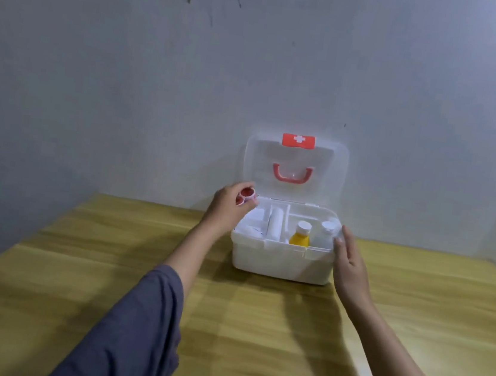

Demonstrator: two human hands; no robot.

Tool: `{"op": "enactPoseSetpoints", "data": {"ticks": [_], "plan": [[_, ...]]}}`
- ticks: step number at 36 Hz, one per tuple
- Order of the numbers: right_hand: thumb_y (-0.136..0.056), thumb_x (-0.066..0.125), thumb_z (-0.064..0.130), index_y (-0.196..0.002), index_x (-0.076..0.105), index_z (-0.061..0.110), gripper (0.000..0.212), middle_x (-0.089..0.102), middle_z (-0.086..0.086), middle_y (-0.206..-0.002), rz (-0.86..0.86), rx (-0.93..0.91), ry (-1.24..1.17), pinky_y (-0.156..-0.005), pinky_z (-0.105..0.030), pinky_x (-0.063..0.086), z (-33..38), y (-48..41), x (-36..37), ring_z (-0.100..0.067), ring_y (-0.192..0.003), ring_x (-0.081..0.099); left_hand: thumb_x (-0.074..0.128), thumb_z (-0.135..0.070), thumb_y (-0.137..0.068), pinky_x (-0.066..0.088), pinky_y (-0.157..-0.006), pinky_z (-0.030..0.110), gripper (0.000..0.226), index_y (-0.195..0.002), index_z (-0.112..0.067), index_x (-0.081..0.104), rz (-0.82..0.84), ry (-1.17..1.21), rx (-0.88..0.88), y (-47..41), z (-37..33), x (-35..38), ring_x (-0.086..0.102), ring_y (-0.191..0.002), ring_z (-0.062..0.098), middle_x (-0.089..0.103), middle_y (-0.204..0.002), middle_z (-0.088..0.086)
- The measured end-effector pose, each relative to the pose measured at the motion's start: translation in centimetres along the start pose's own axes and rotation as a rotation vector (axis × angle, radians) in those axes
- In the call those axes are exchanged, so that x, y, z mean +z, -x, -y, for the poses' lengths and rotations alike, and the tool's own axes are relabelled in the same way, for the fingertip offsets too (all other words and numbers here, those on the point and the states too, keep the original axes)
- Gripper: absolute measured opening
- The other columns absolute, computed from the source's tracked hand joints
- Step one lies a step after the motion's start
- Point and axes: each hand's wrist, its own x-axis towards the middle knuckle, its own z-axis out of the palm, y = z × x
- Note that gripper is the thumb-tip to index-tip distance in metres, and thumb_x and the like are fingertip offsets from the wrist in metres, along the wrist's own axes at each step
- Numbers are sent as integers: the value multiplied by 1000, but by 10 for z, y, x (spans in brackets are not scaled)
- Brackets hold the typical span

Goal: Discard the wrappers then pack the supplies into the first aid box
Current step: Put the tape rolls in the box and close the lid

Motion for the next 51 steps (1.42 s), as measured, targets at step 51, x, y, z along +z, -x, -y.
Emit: {"op": "enactPoseSetpoints", "data": {"ticks": [51], "plan": [[-99,36,26,-139,40,21,41,47,1,-141,33,-14,8,-102,-26,33,-6,-5,-3,-13,-130,42,56,-21,-90,39,-88,26,32,-119,-15,65,227,-360,61,-6,2,8,57,-110,26,65,-113,10]]}}
